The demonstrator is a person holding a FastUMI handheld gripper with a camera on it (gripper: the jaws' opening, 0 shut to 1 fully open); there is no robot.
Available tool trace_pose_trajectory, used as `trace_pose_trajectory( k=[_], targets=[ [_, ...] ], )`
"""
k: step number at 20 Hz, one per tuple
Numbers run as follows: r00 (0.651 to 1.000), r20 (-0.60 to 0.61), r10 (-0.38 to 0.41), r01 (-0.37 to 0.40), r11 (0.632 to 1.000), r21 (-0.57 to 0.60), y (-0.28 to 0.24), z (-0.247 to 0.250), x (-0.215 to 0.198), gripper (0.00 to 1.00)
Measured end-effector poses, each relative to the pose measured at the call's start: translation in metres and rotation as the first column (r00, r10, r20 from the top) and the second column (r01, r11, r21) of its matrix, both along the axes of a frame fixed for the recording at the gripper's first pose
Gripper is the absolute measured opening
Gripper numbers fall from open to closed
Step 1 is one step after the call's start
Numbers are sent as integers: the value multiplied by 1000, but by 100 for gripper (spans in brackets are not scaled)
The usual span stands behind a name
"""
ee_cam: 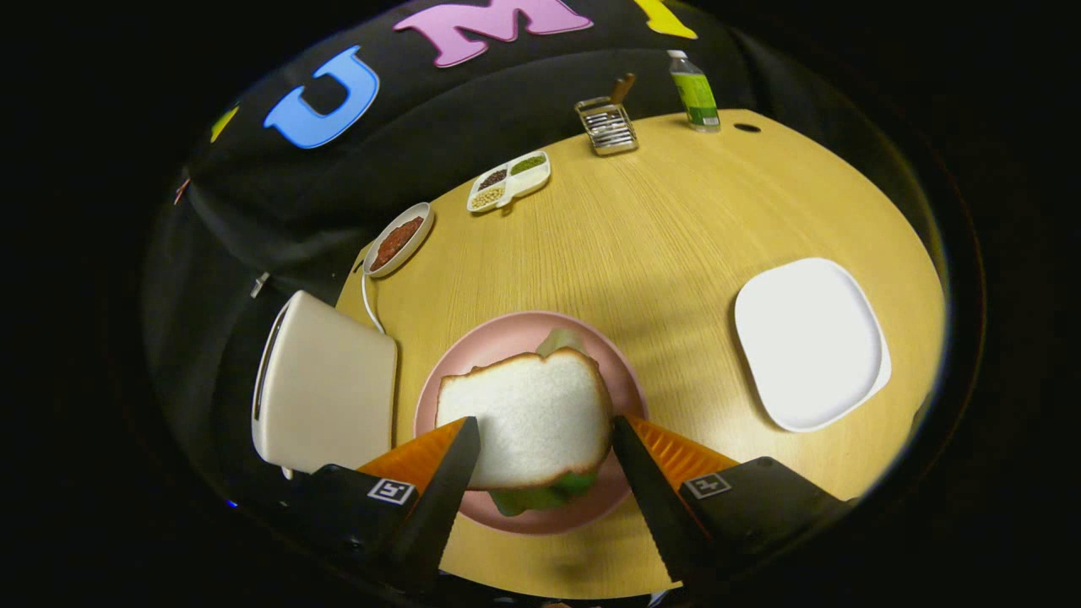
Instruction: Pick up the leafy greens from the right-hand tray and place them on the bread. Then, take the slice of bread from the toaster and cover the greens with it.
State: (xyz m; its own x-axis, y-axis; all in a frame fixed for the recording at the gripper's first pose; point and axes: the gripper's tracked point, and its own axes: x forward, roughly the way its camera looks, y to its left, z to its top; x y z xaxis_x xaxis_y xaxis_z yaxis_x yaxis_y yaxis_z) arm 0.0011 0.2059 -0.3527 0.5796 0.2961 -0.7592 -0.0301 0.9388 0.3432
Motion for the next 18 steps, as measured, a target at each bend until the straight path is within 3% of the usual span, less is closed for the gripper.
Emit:
trace_pose_trajectory(
  k=[4,11,14,18],
  targets=[
    [993,110,39,-34,998,-46,-3,41,8,99],
    [957,288,5,24,995,-94,-44,121,23,99],
    [920,393,3,57,988,-140,-68,166,28,99],
    [824,566,18,114,974,-196,-98,236,21,99]
  ],
)
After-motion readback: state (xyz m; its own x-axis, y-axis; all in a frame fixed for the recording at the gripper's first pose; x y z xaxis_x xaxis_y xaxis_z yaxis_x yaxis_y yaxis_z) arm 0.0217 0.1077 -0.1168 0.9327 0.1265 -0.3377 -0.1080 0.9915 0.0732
